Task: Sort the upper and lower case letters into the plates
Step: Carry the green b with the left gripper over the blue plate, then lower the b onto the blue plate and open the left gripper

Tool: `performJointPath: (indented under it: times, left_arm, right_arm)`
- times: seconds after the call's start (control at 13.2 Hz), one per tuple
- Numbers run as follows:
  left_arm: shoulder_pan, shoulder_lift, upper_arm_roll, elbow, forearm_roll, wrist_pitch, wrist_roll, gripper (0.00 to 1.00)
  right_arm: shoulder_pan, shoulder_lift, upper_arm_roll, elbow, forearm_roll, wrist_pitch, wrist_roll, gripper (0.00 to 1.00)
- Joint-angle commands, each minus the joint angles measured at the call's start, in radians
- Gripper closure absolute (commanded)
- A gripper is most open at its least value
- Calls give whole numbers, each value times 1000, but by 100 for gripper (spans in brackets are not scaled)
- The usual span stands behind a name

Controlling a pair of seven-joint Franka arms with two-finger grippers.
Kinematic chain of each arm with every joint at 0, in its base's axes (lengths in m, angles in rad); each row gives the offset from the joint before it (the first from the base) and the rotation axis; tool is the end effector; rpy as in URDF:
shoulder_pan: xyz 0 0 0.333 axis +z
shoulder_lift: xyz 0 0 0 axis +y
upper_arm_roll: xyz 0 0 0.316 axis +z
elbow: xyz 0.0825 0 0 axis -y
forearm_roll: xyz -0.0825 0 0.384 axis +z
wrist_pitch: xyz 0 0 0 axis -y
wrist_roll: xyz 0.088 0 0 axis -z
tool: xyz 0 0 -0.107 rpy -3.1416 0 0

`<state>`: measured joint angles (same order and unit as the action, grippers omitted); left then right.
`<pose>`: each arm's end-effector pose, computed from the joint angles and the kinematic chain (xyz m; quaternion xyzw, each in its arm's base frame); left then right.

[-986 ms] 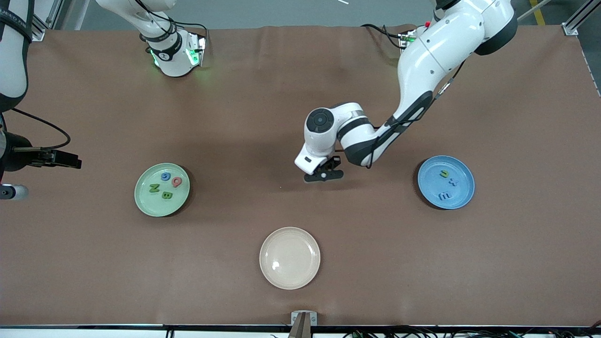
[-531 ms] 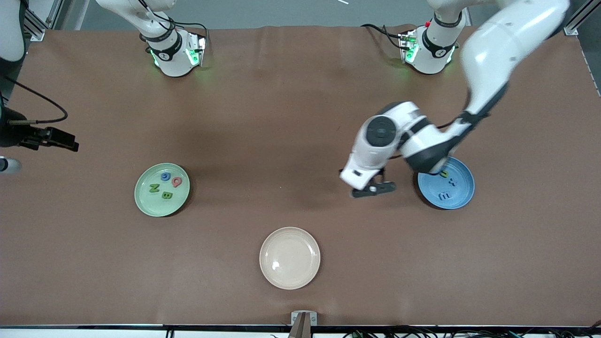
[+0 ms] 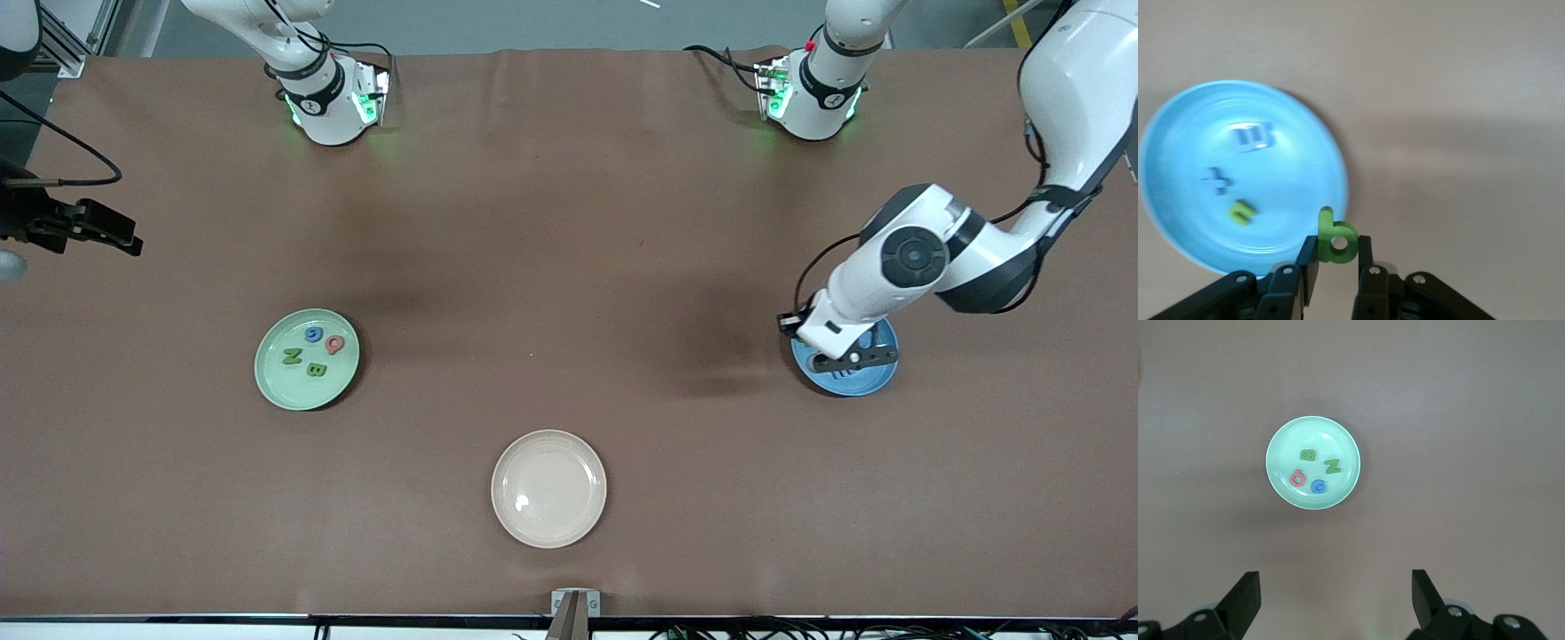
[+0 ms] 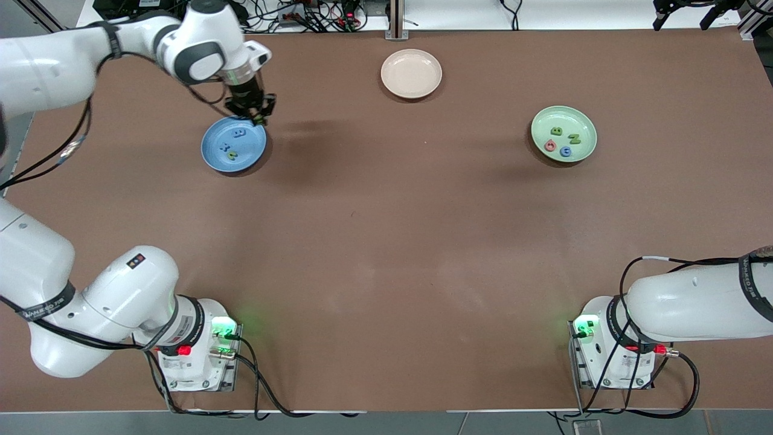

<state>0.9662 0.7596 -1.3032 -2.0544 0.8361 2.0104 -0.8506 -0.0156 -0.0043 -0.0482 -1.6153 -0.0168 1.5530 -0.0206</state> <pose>0.5529 -0.1177 0.2879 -0.9980 -0.0442 0.0399 0.0187 0.5486 -0.0369 0.6044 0.9993 -0.0215 -0.0293 0.0071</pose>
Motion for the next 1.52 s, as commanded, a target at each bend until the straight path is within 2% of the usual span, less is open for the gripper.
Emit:
performJointPath:
  times: [0.0,0.23,0.38,0.99,1.29,1.36,1.44]
  left_arm:
    - [162,-9,-64,-121,73,25,68,97]
    - [209,-2,-51,-196,124,79,91,96]
    - [206,9,-12,-223,152,114,91,95]
    - [30,23,192,-190,213,258,76,92]
    - [32,20,200,-190,222,260,85,89]
    - [35,18,200,-190,222,260,88,86]
    - [37,15,200,-188,222,258,91,67]
  right_arm:
    - [-9,-57,7,-43,11,12,-13,0]
    - [-9,-74,5,-43,35,12,-13,0]
    - [-9,-74,5,-41,37,15,-13,0]
    - [-7,-74,5,-41,38,27,-13,0]
    - [-9,-74,4,-43,55,16,-15,0]
    - [-9,-74,4,-43,57,15,-15,0]
    - [-7,-74,4,-43,57,15,-15,0]
